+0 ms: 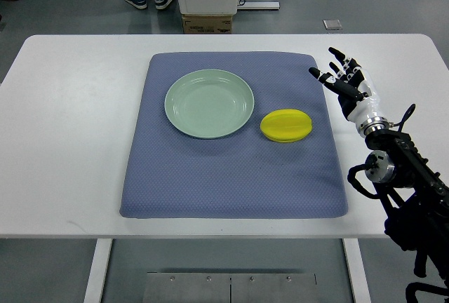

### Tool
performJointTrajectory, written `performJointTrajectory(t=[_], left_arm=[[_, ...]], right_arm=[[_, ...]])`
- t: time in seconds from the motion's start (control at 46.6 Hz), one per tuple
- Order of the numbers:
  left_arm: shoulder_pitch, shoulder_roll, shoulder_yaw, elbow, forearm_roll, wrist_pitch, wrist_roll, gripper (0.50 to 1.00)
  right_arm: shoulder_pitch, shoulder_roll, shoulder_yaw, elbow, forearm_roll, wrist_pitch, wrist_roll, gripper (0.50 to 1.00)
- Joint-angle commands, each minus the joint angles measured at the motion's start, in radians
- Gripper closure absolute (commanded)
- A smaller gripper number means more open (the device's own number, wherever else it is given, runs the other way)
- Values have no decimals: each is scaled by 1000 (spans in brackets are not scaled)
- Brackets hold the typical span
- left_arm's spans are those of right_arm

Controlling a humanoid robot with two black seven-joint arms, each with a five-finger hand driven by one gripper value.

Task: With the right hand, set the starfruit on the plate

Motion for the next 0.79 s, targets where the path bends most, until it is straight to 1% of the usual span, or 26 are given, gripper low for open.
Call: performJointTrajectory(t=[0.0, 0.772], left_arm=[[1, 0, 0, 0, 0, 1, 0, 500], [7, 0, -3, 2, -2, 6, 0, 500]], right_arm=[[2, 0, 0, 1, 0, 0, 0, 500], [9, 0, 1, 1, 11, 2, 0, 500]])
